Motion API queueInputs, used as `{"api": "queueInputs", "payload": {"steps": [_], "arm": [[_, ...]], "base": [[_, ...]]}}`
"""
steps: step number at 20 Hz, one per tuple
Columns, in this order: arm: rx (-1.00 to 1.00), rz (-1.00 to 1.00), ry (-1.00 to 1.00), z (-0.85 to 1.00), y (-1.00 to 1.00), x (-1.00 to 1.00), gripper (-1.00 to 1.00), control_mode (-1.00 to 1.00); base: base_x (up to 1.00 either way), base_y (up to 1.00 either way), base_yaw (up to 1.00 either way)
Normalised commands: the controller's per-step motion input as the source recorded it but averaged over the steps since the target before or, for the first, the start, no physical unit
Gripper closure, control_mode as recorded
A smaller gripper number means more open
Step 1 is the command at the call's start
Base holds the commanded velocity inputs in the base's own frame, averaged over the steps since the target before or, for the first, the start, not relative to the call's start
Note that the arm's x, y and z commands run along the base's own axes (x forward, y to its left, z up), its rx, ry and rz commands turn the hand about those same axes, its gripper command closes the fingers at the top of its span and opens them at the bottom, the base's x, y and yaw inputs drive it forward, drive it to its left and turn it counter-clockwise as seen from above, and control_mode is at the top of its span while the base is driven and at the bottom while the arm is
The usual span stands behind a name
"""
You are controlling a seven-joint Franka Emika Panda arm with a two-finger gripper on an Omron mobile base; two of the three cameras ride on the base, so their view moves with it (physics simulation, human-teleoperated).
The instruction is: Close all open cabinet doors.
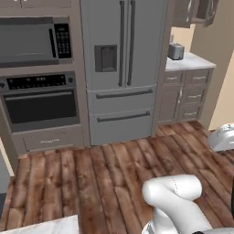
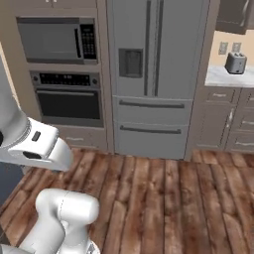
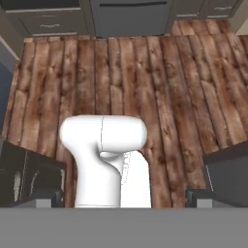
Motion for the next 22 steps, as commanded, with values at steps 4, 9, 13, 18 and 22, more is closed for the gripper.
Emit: {"api": "queueInputs", "payload": {"steps": [4,9,13,18,22], "arm": [[0.0,0.0,0.0,0.0,0.0,0.0,-1.0,1.0],[0.0,0.0,0.0,0.0,0.0,0.0,-1.0,1.0],[0.0,0.0,0.0,0.0,0.0,0.0,-1.0,1.0],[0.0,0.0,0.0,0.0,0.0,0.0,-1.0,1.0],[0.0,0.0,0.0,0.0,0.0,0.0,-1.0,1.0]], "base": [[1.0,0.0,0.0],[1.0,0.0,0.0],[0.94,-0.03,0.0],[0.52,-0.53,0.0],[0.37,-0.8,0.0]]}}
